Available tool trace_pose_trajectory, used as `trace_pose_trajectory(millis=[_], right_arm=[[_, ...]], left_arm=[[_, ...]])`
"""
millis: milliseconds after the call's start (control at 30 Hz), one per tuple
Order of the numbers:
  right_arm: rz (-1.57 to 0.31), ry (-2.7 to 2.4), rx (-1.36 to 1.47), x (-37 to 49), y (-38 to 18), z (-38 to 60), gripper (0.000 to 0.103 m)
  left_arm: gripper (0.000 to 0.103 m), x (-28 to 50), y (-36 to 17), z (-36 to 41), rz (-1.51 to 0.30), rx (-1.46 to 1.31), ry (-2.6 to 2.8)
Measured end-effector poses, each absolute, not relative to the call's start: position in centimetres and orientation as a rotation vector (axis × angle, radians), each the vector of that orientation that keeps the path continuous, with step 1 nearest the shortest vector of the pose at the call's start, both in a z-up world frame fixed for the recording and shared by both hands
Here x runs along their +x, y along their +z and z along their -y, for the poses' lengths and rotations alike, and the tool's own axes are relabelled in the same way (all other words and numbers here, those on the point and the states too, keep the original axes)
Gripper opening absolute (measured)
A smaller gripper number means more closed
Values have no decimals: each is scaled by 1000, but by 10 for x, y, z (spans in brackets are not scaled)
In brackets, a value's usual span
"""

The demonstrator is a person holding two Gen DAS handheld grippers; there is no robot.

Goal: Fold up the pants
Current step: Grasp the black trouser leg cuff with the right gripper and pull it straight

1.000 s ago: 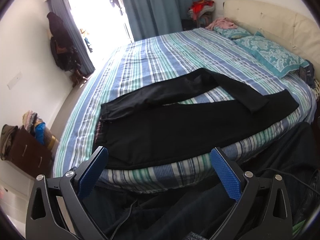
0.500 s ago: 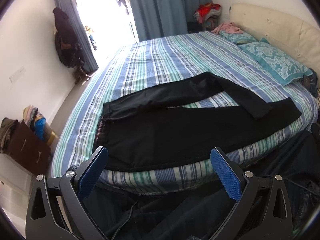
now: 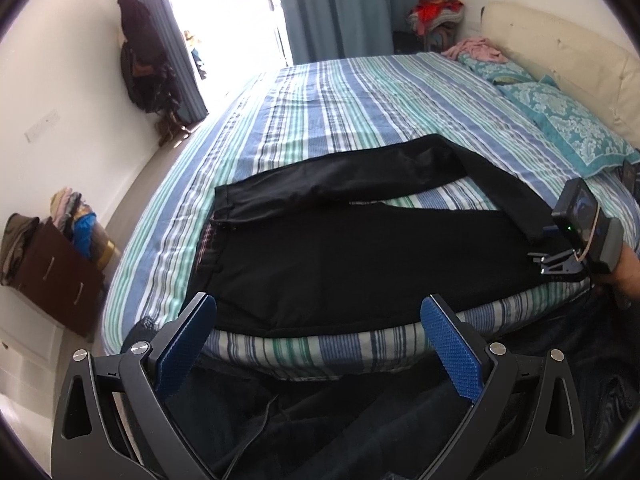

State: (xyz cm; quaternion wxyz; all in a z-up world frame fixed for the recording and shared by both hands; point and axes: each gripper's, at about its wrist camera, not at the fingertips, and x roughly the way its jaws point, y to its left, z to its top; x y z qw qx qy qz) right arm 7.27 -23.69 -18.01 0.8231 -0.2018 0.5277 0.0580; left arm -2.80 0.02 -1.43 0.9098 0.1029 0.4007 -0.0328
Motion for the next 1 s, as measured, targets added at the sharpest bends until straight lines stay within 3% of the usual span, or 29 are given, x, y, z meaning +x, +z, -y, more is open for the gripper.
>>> trace_pose_trajectory(millis=[100,133,167,200,367,500,833,1000], right_arm=[[-1107,170,-478,84,-188,249,58],[-1108,160,-474,89,-188,254,43],[-1109,150,-452,97,-184,261,16],[-1093,113,-437,100,-178,267,14],[-985,4,-276,99,-129,302,13],[-952,-111,-349,110,-107,325,12],[-828,-431,-583,274,-31,427,12],[-837,-483,-650,353,-35,473,12]], left_arm=[[102,-20,-20,-3,-860,197,-57],[102,-18,-22,-3,-869,197,-56],[102,-16,-23,-2,-875,199,-56],[102,-15,-25,-1,-880,203,-56],[102,-8,-36,10,-916,229,-77],[102,-2,-46,21,-948,271,-106],[102,43,-55,46,-979,328,-82],[102,85,-54,64,-991,264,-85]])
